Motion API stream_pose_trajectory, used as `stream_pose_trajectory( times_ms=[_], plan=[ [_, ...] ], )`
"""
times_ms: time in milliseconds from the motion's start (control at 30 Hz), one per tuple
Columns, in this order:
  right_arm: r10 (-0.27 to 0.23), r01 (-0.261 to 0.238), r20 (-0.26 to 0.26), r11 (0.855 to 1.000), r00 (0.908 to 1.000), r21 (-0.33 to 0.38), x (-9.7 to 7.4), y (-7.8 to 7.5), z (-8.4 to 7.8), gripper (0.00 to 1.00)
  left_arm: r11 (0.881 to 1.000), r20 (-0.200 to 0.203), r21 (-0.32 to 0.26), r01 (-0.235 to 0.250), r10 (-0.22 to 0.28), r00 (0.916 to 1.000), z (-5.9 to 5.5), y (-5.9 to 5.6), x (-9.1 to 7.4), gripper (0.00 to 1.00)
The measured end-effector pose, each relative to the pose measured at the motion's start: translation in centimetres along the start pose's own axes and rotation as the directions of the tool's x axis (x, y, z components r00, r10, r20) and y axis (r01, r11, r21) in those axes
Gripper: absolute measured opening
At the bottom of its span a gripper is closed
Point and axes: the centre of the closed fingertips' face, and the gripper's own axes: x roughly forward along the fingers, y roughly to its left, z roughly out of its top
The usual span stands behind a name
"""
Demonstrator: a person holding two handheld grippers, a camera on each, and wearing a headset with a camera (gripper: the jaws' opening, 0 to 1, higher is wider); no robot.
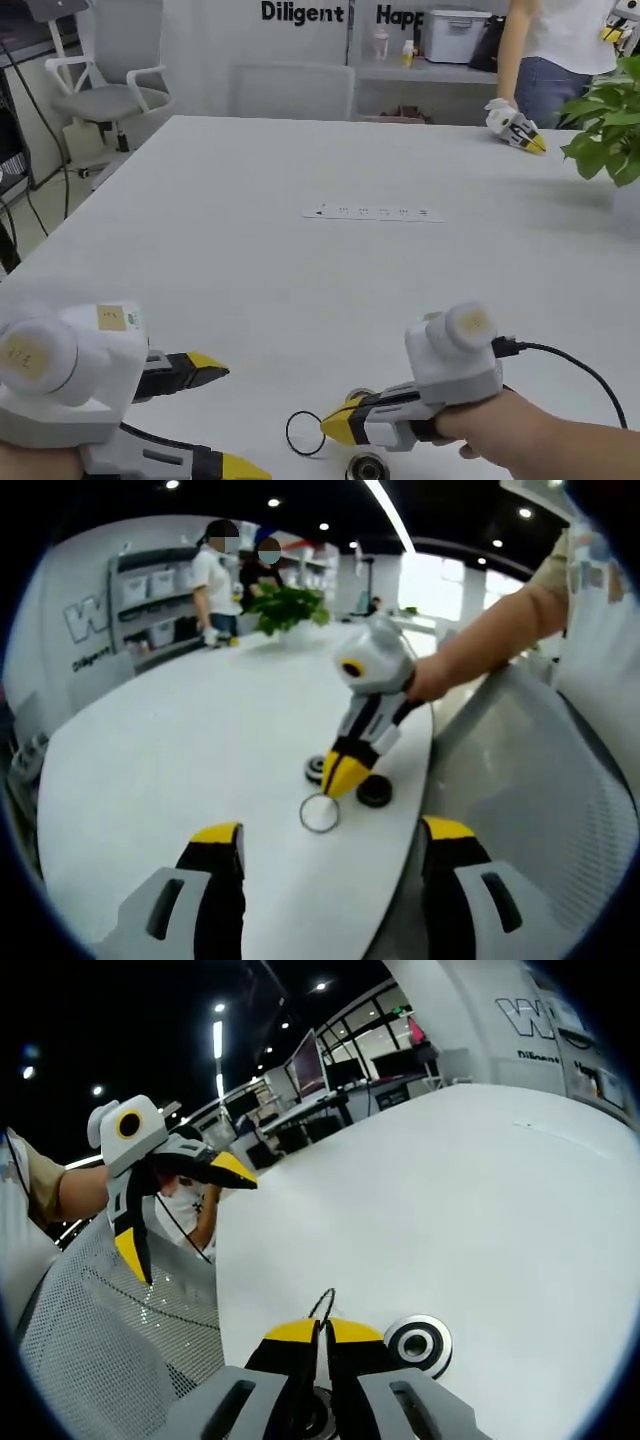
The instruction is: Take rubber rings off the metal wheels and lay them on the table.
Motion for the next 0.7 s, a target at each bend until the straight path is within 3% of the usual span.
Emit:
stream_pose_trajectory(
  times_ms=[333, 700],
  plan=[
    [-0.006, 0.006, 0.016, 1.000, 0.9999, -0.021, -0.8, -0.2, 0.2, 0.20, 1.000, -0.011, -0.009, 0.002, -0.002, 0.9999, -0.3, -0.1, 0.0, 0.72],
    [0.005, -0.001, 0.094, 0.999, 0.9955, -0.042, -3.4, 0.2, 1.9, 0.25, 1.000, -0.016, -0.003, 0.014, -0.014, 0.9998, 0.1, -0.2, 0.3, 0.71]
  ],
)
